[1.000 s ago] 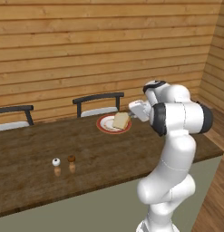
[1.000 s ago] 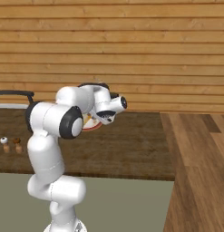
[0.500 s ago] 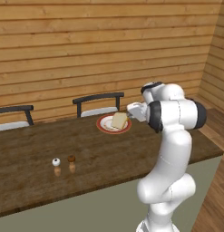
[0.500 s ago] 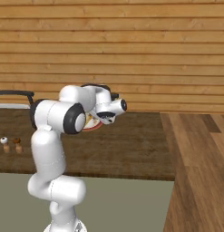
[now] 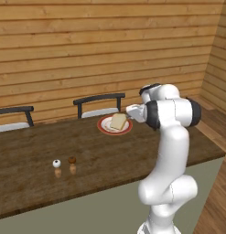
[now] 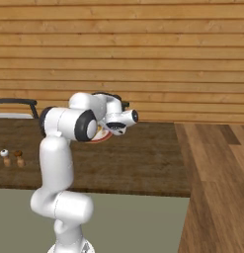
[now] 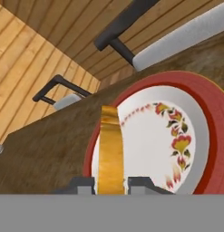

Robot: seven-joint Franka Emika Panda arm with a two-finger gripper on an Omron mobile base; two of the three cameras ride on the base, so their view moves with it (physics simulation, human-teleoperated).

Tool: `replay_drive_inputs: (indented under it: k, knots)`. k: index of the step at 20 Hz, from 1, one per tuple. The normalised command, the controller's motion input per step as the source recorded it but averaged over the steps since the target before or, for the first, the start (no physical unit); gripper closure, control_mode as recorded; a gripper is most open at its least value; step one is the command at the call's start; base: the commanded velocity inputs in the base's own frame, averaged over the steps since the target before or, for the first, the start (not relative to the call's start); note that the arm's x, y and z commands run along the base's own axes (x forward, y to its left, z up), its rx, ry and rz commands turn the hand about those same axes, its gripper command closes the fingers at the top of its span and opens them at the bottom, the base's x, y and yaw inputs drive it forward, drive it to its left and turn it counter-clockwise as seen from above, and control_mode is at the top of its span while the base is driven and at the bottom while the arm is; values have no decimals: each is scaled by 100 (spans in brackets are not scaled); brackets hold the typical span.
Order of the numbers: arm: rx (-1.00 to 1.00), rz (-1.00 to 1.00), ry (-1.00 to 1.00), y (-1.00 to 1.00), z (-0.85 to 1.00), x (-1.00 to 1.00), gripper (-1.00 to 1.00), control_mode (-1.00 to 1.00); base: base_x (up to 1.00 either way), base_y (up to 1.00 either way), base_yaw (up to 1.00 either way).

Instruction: Start the toaster. Once the lever pops up, take the bread to the plate on the dining counter.

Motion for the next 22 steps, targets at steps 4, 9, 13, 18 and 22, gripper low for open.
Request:
replay_drive_inputs:
  k: [4,9,13,18,22]
  knots:
    - [0,0,-2,4,-20,28,100,-100,0,0,0]
    - [0,0,-3,5,-17,8,-100,-100,0,0,0]
    - [0,0,-5,0,-1,0,-100,-100,0,0,0]
    - [0,-2,-2,-1,0,-3,-100,-100,0,0,0]
    - [0,-10,7,-3,5,-20,-100,-100,0,0,0]
